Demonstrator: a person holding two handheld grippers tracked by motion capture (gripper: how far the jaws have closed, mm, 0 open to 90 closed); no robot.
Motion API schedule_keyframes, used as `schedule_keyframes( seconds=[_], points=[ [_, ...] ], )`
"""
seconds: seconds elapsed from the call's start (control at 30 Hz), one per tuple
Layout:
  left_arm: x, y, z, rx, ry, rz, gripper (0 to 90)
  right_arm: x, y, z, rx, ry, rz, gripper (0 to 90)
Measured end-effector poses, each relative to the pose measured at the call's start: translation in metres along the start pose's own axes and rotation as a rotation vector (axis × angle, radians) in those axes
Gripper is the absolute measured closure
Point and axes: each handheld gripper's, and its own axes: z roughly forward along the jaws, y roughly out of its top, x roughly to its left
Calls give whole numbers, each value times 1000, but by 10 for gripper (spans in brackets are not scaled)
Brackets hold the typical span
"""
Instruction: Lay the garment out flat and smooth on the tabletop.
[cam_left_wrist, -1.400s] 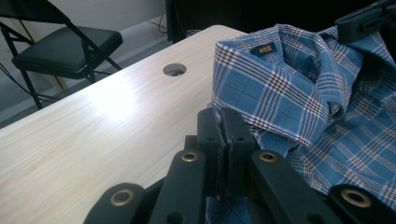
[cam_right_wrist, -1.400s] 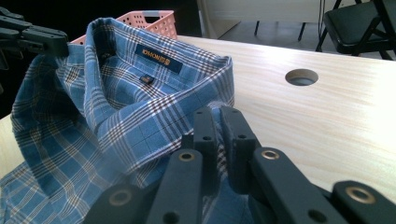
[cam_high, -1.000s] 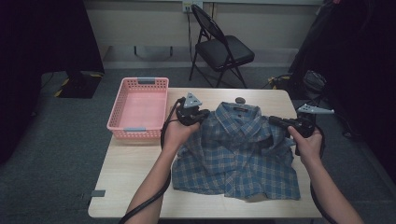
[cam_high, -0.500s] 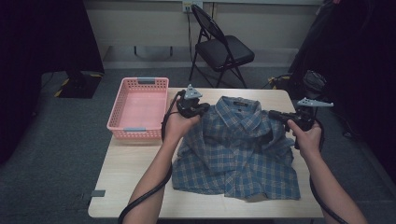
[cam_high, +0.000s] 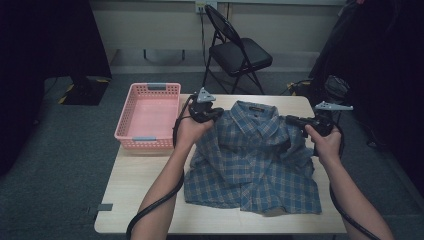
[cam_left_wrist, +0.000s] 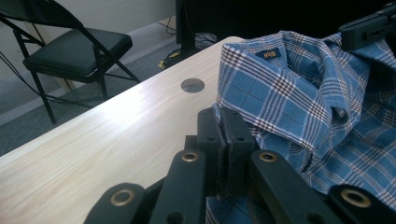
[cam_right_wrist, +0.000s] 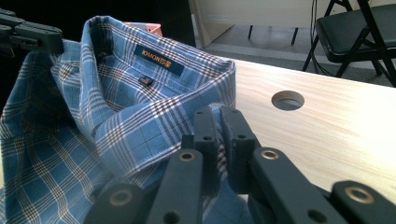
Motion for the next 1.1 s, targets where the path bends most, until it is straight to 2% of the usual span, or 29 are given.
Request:
schedule_keyframes(
  seconds=[0.2, 0.33, 0.4, 0.47, 0.5, 0.53, 0.57, 0.6, 0.63, 0.7, 0.73, 0.87, 0.93, 1.03, 1.07, 1.1],
  points=[
    [7, 0, 8, 11, -8, -9, 873, -4, 4, 5, 17, -7, -6, 857],
    [16, 2, 15, 26, -6, -19, 873, -11, 10, 10, 30, -11, -2, 857],
    [22, 3, 20, 25, -2, -40, 873, -15, 14, 15, 38, -16, 2, 857],
    [28, 6, 26, 39, 30, -40, 873, -20, 20, 23, 55, -33, 17, 857],
    [31, 9, 29, 32, 53, -53, 874, -23, 24, 29, 67, -47, 19, 856],
    [36, 11, 33, 22, 82, -68, 874, -25, 30, 35, 75, -75, 12, 856],
    [40, 13, 37, -2, 128, -82, 869, -28, 37, 40, 66, -111, 7, 850],
    [44, 14, 40, -37, 197, -88, 821, -32, 45, 44, 39, -147, 12, 818],
    [48, 15, 42, -56, 250, -92, 717, -35, 52, 46, -2, -179, 14, 756],
    [52, 12, 43, -75, 285, -127, 519, -36, 63, 49, -52, -208, -4, 547],
    [51, 10, 42, -69, 282, -126, 450, -33, 65, 49, -61, -231, -18, 458],
    [39, -3, 33, -49, 215, -101, 326, -15, 57, 38, -40, -195, -118, 315],
    [29, -10, 24, -47, 183, -89, 298, -7, 45, 32, -11, -150, -123, 267],
    [11, -22, 11, -43, 141, -67, 282, 9, 22, 19, 10, -124, -166, 245],
    [11, -22, 11, -43, 141, -67, 275, 9, 22, 19, 10, -124, -166, 245],
    [1, -29, 5, -34, 117, -54, 275, 13, 14, 16, 15, -109, -170, 240]
  ],
)
